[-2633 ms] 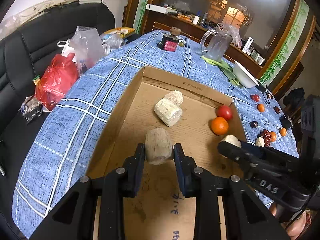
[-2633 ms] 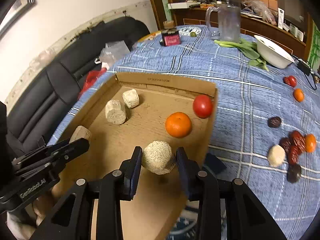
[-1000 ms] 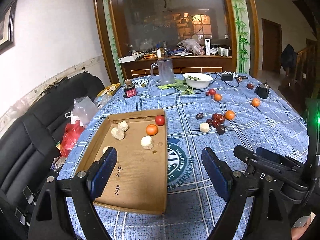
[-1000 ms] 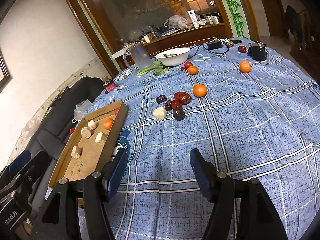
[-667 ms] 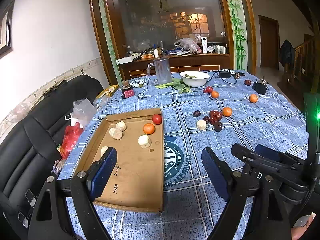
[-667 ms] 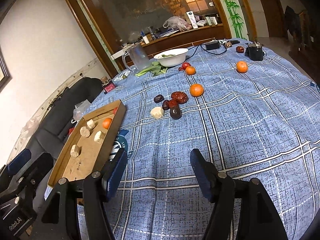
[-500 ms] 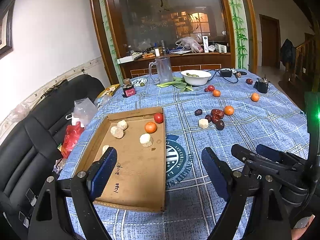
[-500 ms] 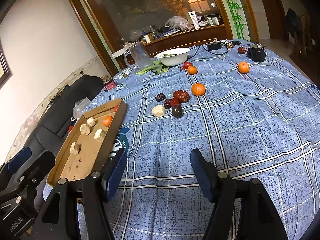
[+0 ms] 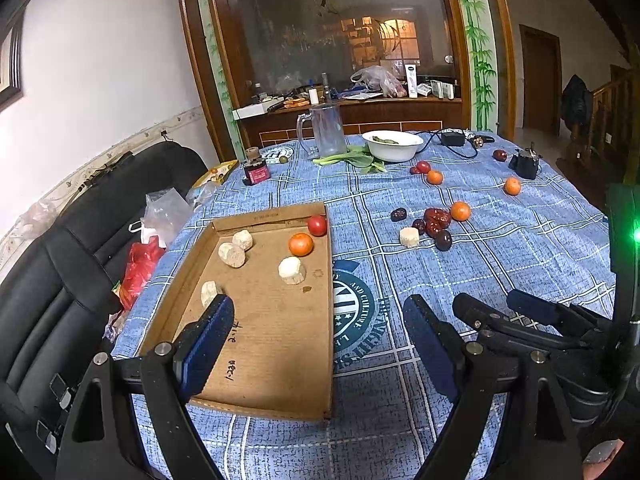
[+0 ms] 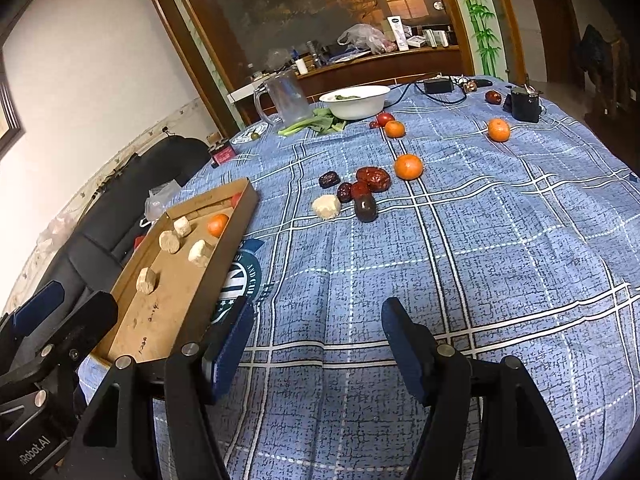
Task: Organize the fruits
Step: 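Withdraw both open tools from the tray back toward the fruit pile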
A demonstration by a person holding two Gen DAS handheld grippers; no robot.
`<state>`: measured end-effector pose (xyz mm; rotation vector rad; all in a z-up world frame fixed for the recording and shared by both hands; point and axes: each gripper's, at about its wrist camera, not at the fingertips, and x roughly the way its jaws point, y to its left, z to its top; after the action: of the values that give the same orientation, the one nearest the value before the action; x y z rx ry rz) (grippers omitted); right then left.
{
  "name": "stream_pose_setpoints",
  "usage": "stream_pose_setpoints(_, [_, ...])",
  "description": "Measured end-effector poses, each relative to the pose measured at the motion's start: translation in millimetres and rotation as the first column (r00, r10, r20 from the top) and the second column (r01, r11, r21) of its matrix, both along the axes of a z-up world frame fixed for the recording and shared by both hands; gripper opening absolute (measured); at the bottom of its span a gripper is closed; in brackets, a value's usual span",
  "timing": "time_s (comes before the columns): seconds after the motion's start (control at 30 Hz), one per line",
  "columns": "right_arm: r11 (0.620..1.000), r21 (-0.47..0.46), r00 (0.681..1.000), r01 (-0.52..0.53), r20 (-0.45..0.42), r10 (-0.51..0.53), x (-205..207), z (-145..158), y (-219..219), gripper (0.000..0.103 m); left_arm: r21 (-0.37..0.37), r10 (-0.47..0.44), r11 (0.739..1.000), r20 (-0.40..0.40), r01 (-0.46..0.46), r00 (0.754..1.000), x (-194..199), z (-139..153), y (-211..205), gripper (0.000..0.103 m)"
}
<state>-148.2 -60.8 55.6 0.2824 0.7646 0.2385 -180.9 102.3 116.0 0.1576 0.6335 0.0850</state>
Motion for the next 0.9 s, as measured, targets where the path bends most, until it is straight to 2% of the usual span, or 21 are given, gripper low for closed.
stream_pose_setpoints(0.47, [1.000, -0.008, 1.000, -0.006, -0.027, 0.006, 5, -11, 1, 0.074, 0.000, -0.002, 1.000, -0.042, 0.002, 0.999, 10, -13, 0, 0.086])
stream_pose_setpoints(0.9, [0.999, -0.016, 0.997, 0.039, -0.070, -0.040, 25, -22, -19, 0.074, -0.031, -0.010, 0.999, -0.099, 0.007, 0.995, 35, -28, 5, 0.086])
